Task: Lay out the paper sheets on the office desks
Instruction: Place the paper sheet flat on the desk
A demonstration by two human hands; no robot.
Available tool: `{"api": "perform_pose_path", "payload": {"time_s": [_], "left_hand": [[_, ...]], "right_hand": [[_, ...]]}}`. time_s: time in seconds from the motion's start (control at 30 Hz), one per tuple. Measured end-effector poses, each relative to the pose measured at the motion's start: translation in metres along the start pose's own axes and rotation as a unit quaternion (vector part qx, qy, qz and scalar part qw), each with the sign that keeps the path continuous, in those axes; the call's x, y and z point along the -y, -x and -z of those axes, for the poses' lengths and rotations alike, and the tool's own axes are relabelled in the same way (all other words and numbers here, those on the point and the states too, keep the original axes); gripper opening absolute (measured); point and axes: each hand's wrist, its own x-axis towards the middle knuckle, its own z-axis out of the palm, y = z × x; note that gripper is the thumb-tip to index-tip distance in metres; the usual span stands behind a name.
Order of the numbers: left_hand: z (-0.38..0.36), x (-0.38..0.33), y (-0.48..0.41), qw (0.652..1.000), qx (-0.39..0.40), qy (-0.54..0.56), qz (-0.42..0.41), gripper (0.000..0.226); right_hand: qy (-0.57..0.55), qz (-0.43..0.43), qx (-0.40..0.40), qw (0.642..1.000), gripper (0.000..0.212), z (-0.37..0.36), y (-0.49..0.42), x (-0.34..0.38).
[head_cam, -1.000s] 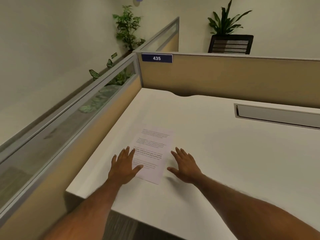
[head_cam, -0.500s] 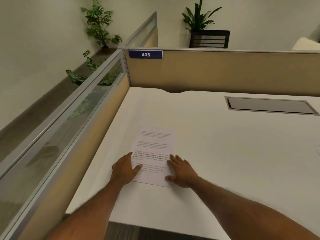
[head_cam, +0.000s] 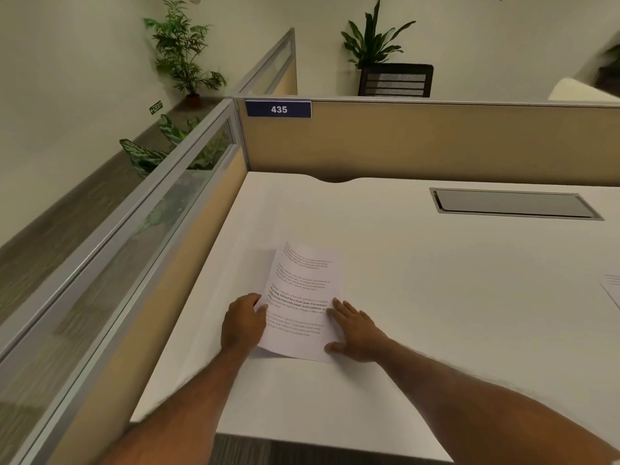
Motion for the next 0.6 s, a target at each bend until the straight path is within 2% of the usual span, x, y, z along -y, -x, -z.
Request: {"api": "perform_pose_path", "payload": {"time_s": [0.17,0.3,0.47,0.6], "left_hand": [[0.002,0.001,-0.001,0.998,-0.041,0.055,0.003,0.02],[0.003,0.001,-0.002,0.99,-0.023,0.137,0.021,0.013],[-0.007,-0.011,0.001,0.967,-0.003,0.249,0.052,0.006],[-0.024,-0.038,0.003,0.95,0.013,0.306,0.063,0.003]], "right_hand": [[-0.14,-0.052,-0.028,0.988,0.09,0.018,0.004,-0.005],[-0.261,-0.129,-0.094,0.952,0.086,0.029,0.009,-0.017],[-0.439,-0.182,-0.137,0.869,0.077,0.033,0.022,-0.027],[-0.574,-0.184,-0.146,0.784,0.056,0.035,0.034,-0.031]]}}
